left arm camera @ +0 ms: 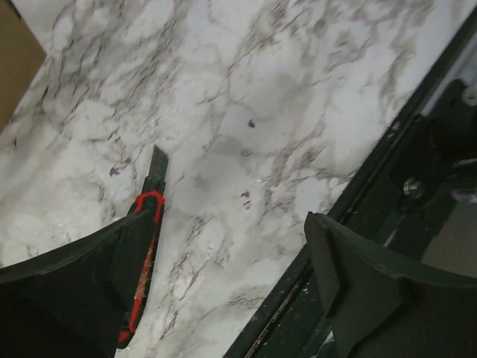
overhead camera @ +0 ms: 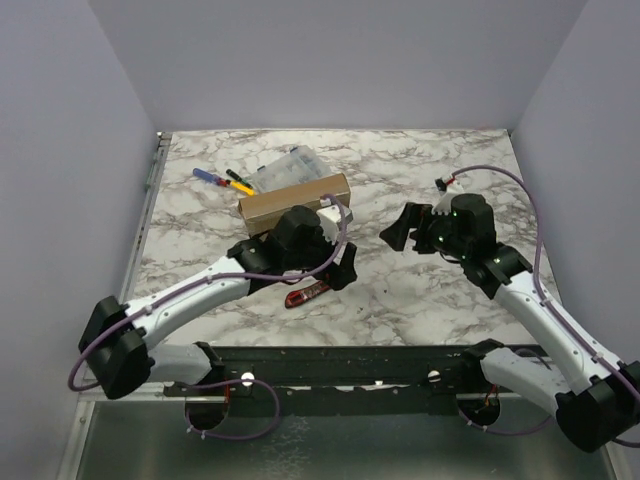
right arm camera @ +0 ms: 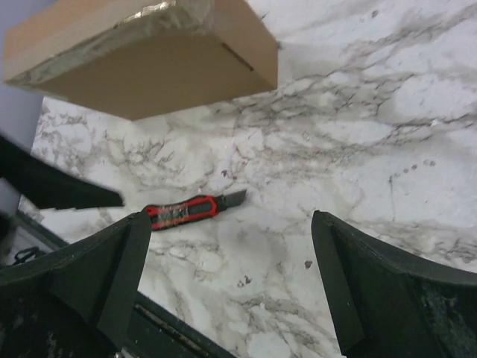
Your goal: Unpack the express box
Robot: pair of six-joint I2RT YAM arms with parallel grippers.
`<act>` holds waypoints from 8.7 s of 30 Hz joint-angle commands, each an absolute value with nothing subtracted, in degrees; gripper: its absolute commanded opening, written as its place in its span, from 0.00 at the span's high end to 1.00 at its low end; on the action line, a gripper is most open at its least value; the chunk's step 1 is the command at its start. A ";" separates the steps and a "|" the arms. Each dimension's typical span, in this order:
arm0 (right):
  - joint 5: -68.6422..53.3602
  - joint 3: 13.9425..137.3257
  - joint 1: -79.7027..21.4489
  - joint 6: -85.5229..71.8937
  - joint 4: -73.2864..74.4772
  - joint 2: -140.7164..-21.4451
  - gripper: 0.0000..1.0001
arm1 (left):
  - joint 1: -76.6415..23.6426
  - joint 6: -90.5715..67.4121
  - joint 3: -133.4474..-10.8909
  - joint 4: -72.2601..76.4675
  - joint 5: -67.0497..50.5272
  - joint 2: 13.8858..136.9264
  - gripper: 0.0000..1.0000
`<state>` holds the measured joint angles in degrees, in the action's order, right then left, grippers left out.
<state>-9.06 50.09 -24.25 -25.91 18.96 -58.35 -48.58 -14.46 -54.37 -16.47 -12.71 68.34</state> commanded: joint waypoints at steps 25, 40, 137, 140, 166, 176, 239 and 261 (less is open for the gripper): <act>-21.75 31.28 -24.22 -32.87 16.18 -47.01 0.01 | -52.41 -10.54 -57.28 -22.23 7.60 98.15 0.35; -19.09 30.00 -24.20 -31.47 13.46 -50.37 0.03 | -52.35 -13.93 -58.74 -22.01 5.54 91.92 0.92; -48.92 58.31 -43.50 -4.31 34.72 -63.89 0.99 | -40.31 -13.39 -48.13 -12.26 -61.27 60.72 0.07; -48.99 57.98 -43.46 -4.31 34.63 -63.37 0.99 | -40.67 -13.30 -47.61 -12.35 -61.51 60.99 0.30; -16.63 39.55 -43.50 -36.40 -10.42 -40.17 0.01 | -40.69 -31.79 -46.67 14.78 -45.76 53.79 1.00; -21.97 39.87 -43.50 -46.38 -32.44 -48.38 0.10 | -41.04 -49.18 -42.84 37.14 -41.55 56.05 1.00; 14.43 60.98 -33.19 -19.36 4.08 -59.70 0.99 | -29.85 17.56 -78.07 -17.19 -6.46 86.56 0.01; 10.39 59.59 -33.13 -21.34 4.39 -58.28 1.00 | -26.82 19.32 -80.73 -22.59 -24.80 97.26 0.06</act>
